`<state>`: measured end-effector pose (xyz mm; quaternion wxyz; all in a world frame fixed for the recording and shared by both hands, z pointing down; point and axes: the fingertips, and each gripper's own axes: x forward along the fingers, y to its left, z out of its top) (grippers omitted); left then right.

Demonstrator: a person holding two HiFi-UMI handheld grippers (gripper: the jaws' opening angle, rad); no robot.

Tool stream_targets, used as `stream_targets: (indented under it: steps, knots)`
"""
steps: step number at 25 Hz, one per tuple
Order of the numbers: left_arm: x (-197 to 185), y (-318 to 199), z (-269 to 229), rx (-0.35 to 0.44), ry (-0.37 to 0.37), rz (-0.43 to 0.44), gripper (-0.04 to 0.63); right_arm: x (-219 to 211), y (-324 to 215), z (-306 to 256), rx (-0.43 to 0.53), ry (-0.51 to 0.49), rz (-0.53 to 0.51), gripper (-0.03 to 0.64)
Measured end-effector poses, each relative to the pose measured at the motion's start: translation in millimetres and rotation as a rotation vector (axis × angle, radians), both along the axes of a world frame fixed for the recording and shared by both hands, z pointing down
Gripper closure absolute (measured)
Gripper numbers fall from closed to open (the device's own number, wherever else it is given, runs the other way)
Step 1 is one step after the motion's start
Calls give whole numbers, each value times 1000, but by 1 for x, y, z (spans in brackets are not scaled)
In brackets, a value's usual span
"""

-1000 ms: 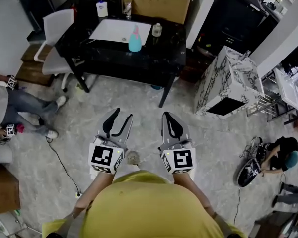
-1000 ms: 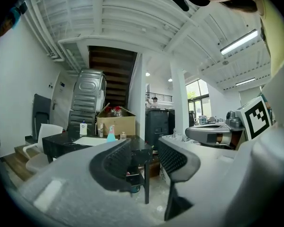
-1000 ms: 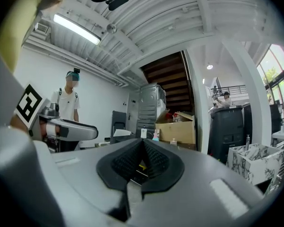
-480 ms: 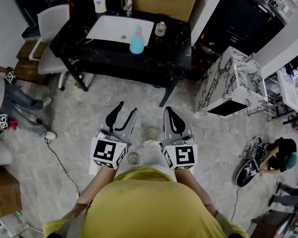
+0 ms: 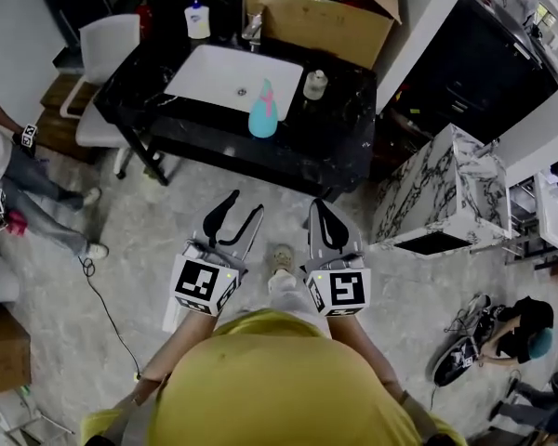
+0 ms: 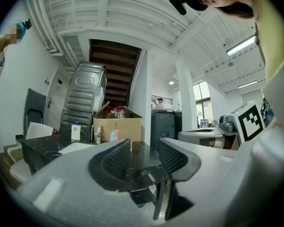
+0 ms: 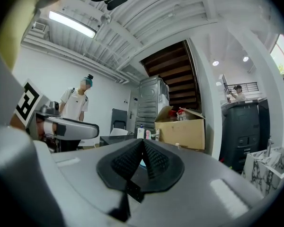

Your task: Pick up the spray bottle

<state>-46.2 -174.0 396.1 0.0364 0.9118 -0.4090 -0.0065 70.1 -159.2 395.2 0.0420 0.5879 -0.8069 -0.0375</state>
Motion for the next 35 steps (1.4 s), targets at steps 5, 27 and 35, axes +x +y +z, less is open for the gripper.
stream_targets:
  steps: [5, 27, 35]
  knots:
    - [17, -59, -1, -6, 1, -55, 403, 15, -67, -6, 2, 23, -62, 615]
    - [48, -215, 82, -133, -130, -301, 232, 42, -216, 41, -72, 62, -285, 615]
    - [54, -252, 117, -191, -217, -270, 172, 38, -237, 41, -114, 56, -256, 615]
